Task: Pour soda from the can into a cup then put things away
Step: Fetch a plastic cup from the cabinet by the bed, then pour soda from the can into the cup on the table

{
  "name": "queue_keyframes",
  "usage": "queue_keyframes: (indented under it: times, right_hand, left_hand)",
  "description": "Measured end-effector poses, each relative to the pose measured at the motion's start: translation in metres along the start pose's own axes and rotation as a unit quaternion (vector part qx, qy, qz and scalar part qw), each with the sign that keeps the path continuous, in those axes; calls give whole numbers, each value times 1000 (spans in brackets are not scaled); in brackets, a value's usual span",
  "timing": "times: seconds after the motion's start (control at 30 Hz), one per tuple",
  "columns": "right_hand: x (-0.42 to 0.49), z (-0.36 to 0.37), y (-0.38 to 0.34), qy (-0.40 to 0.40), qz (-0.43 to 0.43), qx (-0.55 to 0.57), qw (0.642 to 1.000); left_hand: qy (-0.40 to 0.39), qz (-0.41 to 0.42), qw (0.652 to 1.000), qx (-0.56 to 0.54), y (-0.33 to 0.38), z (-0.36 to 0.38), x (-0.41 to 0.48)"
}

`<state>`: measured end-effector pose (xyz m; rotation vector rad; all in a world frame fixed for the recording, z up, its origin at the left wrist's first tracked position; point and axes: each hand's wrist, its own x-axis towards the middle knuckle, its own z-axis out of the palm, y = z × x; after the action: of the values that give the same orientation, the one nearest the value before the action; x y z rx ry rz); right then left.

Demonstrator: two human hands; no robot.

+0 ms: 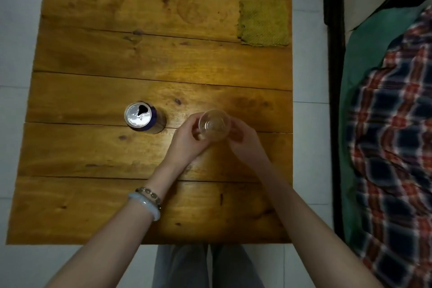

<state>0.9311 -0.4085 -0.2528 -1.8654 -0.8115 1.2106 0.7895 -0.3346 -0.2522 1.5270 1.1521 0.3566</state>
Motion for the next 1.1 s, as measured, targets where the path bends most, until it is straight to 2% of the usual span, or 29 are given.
queue_keyframes:
  times: [0.23,0.83,1.1]
  right_hand:
    - [8,4,19,-43,6,-1,999]
    - [9,11,16,-22,15,24,999]
    - [6,5,17,-31,9,-3,999]
  left_hand:
    - [-1,-2,1000,8,-22,6,3]
    - [-3,0,999,54,-26,3,12]
    - [7,5,998,64,-26,7,6]
